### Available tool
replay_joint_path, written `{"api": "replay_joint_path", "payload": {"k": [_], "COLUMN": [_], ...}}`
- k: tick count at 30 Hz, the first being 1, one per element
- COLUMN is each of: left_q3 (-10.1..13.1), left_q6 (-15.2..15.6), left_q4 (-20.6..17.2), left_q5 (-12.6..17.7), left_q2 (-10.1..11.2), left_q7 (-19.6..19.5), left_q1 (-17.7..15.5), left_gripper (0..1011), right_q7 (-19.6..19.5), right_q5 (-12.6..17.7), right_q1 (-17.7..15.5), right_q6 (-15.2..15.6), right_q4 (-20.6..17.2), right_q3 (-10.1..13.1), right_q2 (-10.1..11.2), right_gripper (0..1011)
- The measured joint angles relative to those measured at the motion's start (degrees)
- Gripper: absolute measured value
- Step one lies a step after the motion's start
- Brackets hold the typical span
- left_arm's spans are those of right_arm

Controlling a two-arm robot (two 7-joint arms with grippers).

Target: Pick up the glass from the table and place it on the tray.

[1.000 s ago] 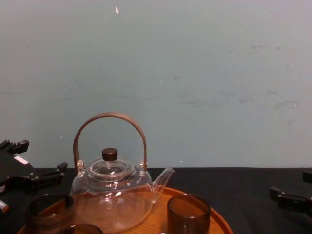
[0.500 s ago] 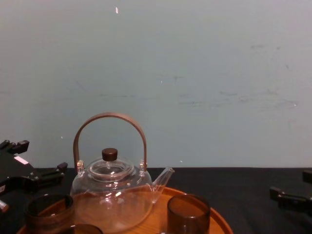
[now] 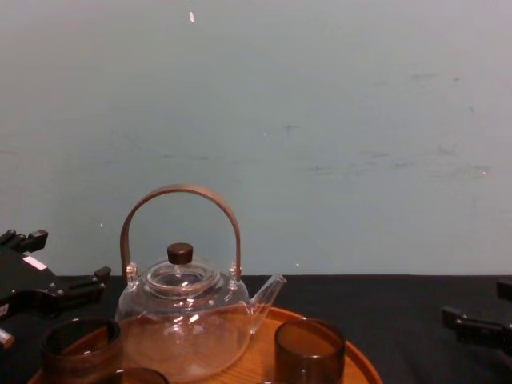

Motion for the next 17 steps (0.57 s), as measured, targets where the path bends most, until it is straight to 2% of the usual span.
{"api": "replay_joint_path", "payload": {"k": [17], "left_q3": [0.0], "left_q6": [0.0], "left_q4": [0.0], "left_q5": [0.0], "left_q2": [0.0], "left_q7": [0.0], "left_q1": [0.0], "left_gripper": [1001], "right_q7": [0.0], "right_q5": [0.0], "right_q1": [0.0], "right_q6": [0.0], "right_q4": [0.0], "right_q3": [0.0], "right_q2": [0.0], "right_gripper": [1002]}}
